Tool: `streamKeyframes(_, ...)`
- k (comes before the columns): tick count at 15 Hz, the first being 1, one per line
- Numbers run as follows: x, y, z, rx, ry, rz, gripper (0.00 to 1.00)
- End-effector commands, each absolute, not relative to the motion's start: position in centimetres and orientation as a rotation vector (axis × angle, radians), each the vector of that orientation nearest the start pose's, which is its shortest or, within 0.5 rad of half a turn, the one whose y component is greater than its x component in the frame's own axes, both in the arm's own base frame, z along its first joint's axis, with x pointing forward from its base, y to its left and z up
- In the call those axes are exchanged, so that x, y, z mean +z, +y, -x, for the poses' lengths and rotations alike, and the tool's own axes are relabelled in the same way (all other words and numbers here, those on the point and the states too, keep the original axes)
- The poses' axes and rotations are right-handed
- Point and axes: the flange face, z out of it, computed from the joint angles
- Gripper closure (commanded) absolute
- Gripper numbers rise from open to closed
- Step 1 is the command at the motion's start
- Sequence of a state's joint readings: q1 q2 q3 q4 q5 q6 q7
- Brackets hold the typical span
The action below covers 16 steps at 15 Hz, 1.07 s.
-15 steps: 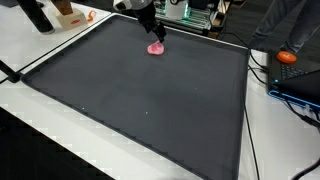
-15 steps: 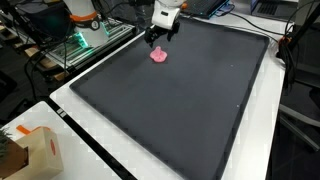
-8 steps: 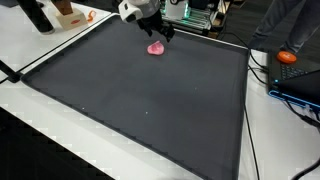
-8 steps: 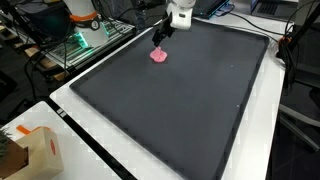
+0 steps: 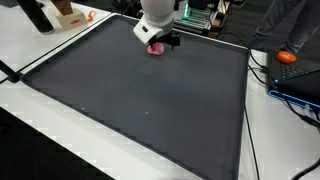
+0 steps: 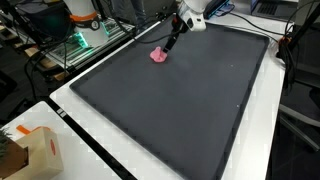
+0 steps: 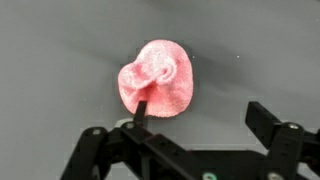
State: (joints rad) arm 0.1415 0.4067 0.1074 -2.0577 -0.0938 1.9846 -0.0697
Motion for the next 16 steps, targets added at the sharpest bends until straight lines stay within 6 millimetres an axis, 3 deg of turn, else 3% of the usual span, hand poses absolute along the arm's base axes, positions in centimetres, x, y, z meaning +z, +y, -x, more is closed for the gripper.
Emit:
streamKeyframes(1,19.7,14.0,-52.6,0.820,-0.885,3.049,0.00)
streamKeyframes(12,17.9,17.8,-51.3,1.005,-1.732,2.801,0.00)
streamKeyframes(16,17.9,18.6,-50.1,1.120,-1.884,2.661,0.00)
